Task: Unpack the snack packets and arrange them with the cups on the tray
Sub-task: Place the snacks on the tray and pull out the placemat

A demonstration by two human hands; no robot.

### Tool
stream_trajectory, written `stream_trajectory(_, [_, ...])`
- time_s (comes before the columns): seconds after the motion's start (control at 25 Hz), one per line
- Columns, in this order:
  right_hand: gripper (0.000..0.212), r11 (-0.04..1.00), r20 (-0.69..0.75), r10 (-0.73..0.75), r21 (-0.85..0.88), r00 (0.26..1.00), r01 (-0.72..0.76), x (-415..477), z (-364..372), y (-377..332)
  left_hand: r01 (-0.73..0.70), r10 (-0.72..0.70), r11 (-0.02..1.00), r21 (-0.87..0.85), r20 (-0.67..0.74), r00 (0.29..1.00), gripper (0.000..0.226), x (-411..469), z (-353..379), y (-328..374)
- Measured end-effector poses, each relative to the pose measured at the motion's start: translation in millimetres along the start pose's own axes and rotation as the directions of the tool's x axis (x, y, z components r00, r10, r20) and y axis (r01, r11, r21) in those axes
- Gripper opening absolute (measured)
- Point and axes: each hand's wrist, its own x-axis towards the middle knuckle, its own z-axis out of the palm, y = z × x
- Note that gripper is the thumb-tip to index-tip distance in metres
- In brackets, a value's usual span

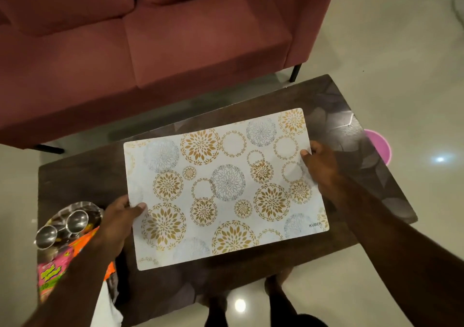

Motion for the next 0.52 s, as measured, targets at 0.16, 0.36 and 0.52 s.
stream_trajectory(0.16, [0.031,0.997,0.004,0.020,-0.080,1.000,-0.020,64.2,19.0,35.1,0.050,-0.046,0.997,0.061,-0.056,0.997,0.026,45.9,43.5,-25.7])
stream_trajectory(0.36, [0.031,0.994,0.016,0.012,-0.108,1.000,-0.010,120.9,34.6,48.2,0.045,-0.034,0.991,0.124,-0.093,0.995,0.024,88.3,81.6,-31.9])
stream_trajectory(0.52, [0.028,0.995,0.019,-0.017,-0.094,1.000,0.018,162.0,37.6,40.7,0.037,-0.034,0.996,0.080,-0.038,0.999,0.029,122.2,108.7,-28.4])
